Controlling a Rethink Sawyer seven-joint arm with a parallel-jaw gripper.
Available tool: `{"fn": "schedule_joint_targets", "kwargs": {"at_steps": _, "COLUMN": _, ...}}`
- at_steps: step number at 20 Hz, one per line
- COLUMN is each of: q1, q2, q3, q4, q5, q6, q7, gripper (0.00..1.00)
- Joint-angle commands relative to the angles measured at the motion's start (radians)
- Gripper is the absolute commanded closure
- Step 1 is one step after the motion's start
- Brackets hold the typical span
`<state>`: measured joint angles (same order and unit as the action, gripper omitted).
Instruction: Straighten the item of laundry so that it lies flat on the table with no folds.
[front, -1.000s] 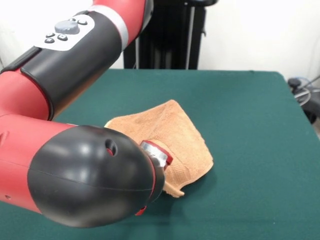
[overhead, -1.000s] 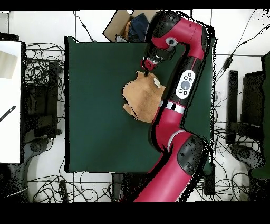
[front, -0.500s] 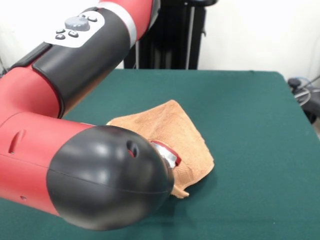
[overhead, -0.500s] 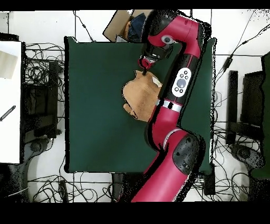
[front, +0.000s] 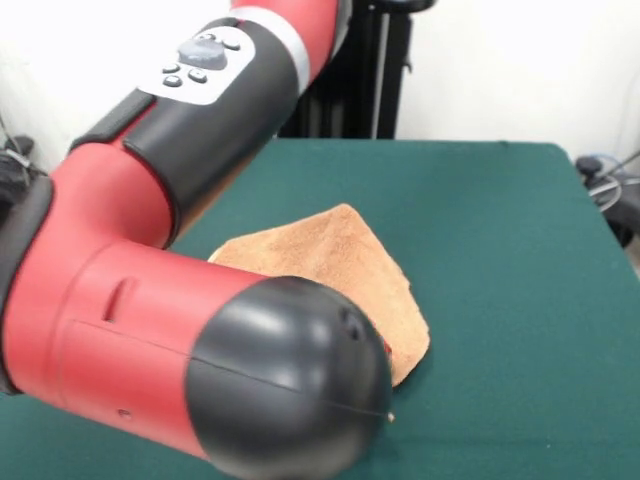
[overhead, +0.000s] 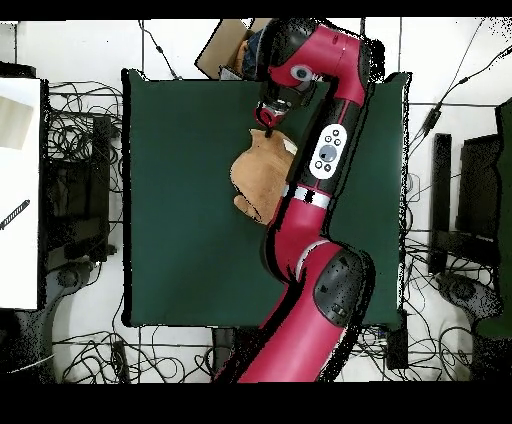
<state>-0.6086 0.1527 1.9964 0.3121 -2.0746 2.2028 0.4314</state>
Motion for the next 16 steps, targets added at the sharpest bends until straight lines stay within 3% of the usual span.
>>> {"fn": "schedule_joint_targets", "kwargs": {"at_steps": 1, "q1": 0.057, "q2": 0.002, "q3": 0.045, "q4": -0.162, "q5": -0.139, "q6": -0.157, "q7": 0.391, "gripper": 1.0}}
{"fn": "schedule_joint_targets", "kwargs": {"at_steps": 16, "q1": 0.091, "q2": 0.005, "q3": 0.043, "q4": -0.156, "q5": -0.112, "q6": -0.142, "q7": 0.515, "gripper": 1.0}}
